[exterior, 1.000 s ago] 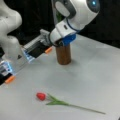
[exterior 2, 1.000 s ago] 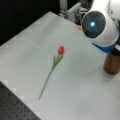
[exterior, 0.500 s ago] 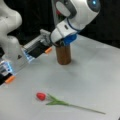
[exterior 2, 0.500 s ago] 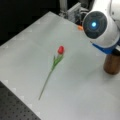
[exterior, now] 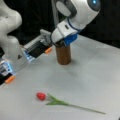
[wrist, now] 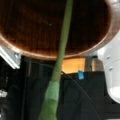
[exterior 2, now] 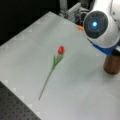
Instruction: Flower insertion into a vase
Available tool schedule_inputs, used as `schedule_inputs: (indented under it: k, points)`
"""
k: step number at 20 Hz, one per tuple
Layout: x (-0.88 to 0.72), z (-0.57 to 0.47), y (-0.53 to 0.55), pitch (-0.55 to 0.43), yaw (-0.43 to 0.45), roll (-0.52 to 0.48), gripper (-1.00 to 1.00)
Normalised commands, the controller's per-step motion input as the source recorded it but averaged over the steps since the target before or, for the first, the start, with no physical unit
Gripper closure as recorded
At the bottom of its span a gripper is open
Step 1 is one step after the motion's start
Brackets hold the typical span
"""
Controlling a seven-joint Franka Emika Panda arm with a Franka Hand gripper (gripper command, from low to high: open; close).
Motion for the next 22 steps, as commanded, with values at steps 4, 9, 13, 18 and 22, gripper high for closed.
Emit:
schedule_inputs:
  k: [4,9,13,18,22]
  points:
    - [0.12,-0.06,0.0,0.014,0.081,-0.055,-1.0]
    - [0.11,-0.06,0.0,0.017,0.081,-0.055,-1.0]
    - [0.11,-0.06,0.0,0.017,0.081,-0.055,-1.0]
    - [0.13,-0.05,-0.02,0.008,0.091,-0.065,-1.0]
    - [0.14,-0.05,-0.04,-0.244,0.112,-0.035,-1.0]
